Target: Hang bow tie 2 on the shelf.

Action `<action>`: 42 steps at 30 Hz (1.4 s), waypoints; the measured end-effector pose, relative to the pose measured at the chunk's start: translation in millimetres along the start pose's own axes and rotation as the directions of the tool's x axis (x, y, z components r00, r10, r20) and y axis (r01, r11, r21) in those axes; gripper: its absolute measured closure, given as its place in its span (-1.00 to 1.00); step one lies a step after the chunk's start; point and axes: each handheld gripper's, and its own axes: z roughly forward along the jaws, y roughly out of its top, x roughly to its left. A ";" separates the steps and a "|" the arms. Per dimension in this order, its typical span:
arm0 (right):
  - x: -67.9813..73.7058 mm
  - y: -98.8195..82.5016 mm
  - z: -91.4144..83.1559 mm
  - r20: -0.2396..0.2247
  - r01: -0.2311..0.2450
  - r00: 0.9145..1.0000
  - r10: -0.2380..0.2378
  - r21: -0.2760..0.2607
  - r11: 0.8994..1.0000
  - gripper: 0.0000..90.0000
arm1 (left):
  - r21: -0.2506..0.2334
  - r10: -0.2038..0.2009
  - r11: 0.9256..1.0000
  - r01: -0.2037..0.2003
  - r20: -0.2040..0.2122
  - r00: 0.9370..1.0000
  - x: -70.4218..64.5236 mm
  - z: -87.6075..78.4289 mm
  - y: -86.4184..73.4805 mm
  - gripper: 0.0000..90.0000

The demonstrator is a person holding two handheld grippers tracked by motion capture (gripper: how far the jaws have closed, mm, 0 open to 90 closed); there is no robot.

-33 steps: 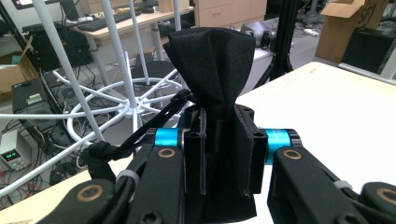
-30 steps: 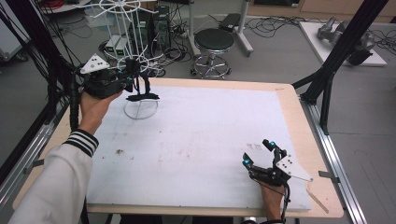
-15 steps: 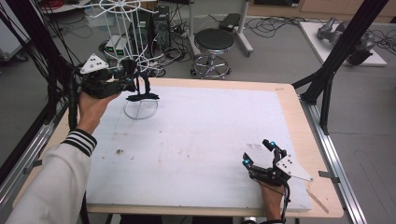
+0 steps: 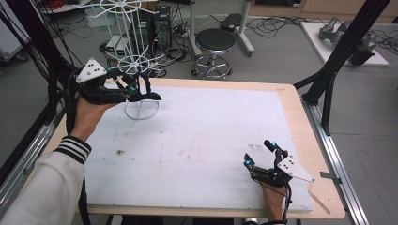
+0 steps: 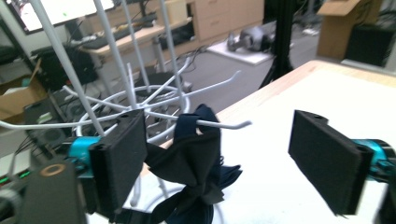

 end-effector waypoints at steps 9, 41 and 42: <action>-0.4 0.1 0.5 -0.003 0.010 1.000 -0.010 0.002 1.000 -0.77 | -0.164 0.052 0.985 -0.048 0.020 0.998 -24.7 -36.3 -30.7 -0.68; 2.3 0.2 0.9 0.013 0.021 1.000 -0.021 0.014 1.000 -0.77 | -0.227 -0.118 0.966 0.122 0.032 0.993 -56.7 -77.9 -191.2 -0.68; 2.5 0.3 1.3 0.009 0.029 1.000 -0.030 0.013 0.999 -0.77 | -0.224 -0.124 0.966 0.128 0.032 0.992 -56.4 -77.9 -191.2 -0.68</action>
